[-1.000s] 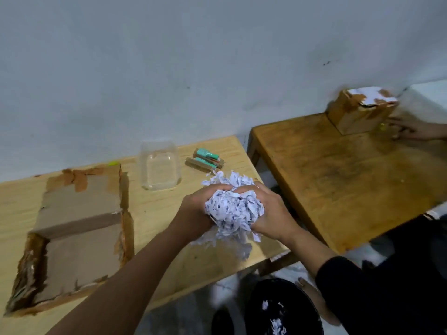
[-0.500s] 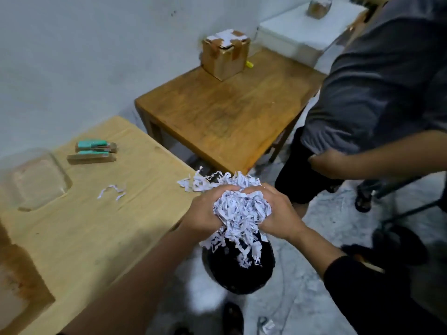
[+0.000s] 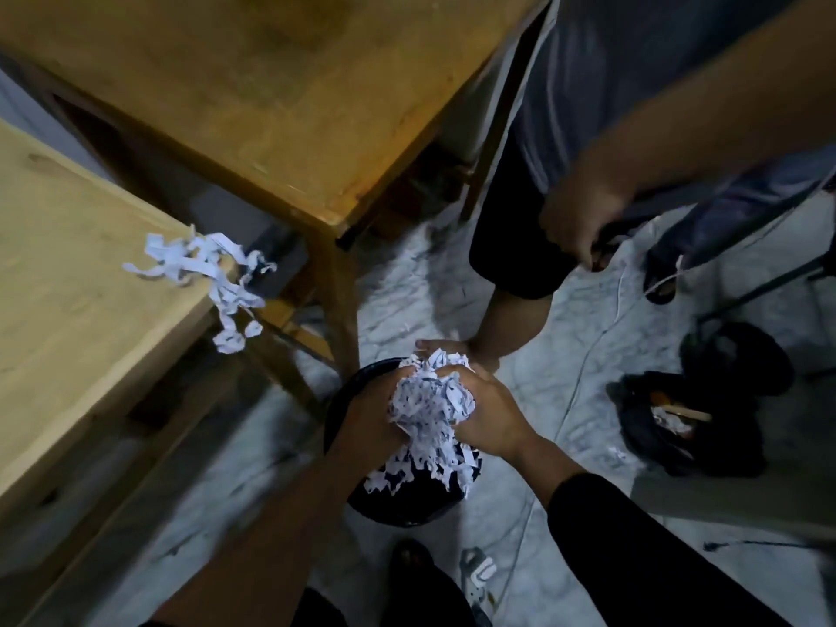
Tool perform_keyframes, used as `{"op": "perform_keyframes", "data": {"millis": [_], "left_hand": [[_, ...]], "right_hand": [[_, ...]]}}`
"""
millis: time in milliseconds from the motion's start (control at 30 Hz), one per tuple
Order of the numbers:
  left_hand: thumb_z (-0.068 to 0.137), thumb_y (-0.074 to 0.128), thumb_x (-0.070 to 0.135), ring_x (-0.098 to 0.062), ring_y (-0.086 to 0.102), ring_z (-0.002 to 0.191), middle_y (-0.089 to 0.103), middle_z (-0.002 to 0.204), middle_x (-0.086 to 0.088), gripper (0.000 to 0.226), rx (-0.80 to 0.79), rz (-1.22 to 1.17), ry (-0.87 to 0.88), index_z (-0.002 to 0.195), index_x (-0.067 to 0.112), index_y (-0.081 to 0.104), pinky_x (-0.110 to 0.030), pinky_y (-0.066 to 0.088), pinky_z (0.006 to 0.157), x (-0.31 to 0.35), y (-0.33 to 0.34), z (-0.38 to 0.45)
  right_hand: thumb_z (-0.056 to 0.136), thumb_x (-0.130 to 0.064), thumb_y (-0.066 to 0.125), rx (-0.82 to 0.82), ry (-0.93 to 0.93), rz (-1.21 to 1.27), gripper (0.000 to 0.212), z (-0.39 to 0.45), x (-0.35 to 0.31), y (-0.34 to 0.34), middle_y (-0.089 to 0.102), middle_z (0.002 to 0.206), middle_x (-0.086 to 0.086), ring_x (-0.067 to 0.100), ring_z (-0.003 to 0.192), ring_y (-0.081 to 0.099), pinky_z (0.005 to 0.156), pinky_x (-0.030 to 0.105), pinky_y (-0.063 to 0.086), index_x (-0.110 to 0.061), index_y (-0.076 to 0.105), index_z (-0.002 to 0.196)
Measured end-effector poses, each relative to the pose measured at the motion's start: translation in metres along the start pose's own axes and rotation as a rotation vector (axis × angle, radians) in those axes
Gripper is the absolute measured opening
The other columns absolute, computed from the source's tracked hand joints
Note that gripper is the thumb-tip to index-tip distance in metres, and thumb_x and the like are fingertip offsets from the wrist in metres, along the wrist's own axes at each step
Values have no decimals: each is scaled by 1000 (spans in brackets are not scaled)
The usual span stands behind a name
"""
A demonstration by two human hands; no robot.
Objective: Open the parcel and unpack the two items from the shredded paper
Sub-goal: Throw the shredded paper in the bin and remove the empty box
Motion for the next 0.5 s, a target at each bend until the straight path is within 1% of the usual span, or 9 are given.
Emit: {"op": "perform_keyframes", "data": {"millis": [67, 100, 200, 233, 267, 333, 400, 467, 500], "left_hand": [[72, 64, 23, -30, 40, 131, 41, 142, -15, 74, -31, 77, -91, 138, 12, 35, -28, 32, 106, -18, 16, 11], [70, 65, 20, -31, 37, 132, 38, 143, -15, 81, -48, 141, -108, 141, 13, 28, -27, 32, 105, -26, 23, 16], [73, 67, 30, -32, 15, 142, 17, 153, -13, 96, -118, 478, -175, 146, 14, 6, -45, 26, 112, -33, 34, 26], [77, 65, 31, -30, 11, 143, 13, 155, -12, 93, -127, 544, -202, 146, 13, 5, -44, 22, 114, -30, 35, 26], [83, 59, 28, -28, 11, 143, 13, 155, -12, 84, -120, 577, -209, 146, 10, 7, -40, 19, 115, -25, 34, 26], [93, 44, 24, -28, 15, 142, 19, 153, -14, 64, -94, 629, -184, 144, 3, 12, -34, 14, 115, -8, 33, 22], [98, 33, 23, -28, 18, 141, 25, 151, -16, 54, -62, 666, -169, 143, 1, 14, -34, 17, 114, 7, 28, 17], [98, 29, 23, -31, 19, 140, 28, 149, -19, 52, -45, 691, -163, 142, -3, 17, -37, 22, 113, 17, 19, 12], [99, 26, 21, -33, 19, 139, 28, 149, -21, 50, -47, 718, -144, 141, -5, 18, -39, 21, 113, 25, 15, 9]], "right_hand": [[64, -15, 75, -67, 68, -22, 74, 9, 19, 12, 41, 136, 4, 18, 126, 43, 96, 21, 39, -38, 45, 128], [62, -15, 78, -117, 120, -35, 85, 14, 26, 16, 35, 141, 7, 21, 130, 39, 98, 24, 40, -40, 38, 133], [63, -20, 83, -262, 206, -142, 106, 23, 32, 19, 14, 153, 8, 26, 136, 31, 102, 32, 42, -41, 17, 143], [67, -22, 80, -288, 219, -196, 105, 25, 30, 18, 10, 154, 6, 27, 136, 32, 101, 34, 43, -38, 12, 145], [74, -22, 74, -292, 222, -258, 97, 27, 27, 18, 10, 155, 6, 27, 134, 34, 100, 33, 43, -32, 10, 146], [87, -23, 57, -210, 195, -348, 71, 26, 14, 15, 23, 153, 9, 28, 130, 40, 97, 33, 41, -19, 19, 146], [94, -24, 45, -130, 190, -409, 52, 23, -3, 9, 34, 147, 11, 29, 126, 43, 93, 35, 42, -12, 27, 141], [97, -25, 37, -96, 175, -455, 46, 17, -23, -1, 34, 147, 11, 28, 126, 43, 89, 36, 44, -9, 29, 140], [98, -26, 34, -83, 160, -468, 45, 14, -32, -7, 33, 147, 10, 28, 126, 43, 89, 37, 45, -9, 29, 140]]}}
Point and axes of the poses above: each hand's wrist, its own z-axis towards the middle knuckle, its own y-axis out of the palm, x = y × z, the point moved 1 cm from there along z, towards the middle knuckle
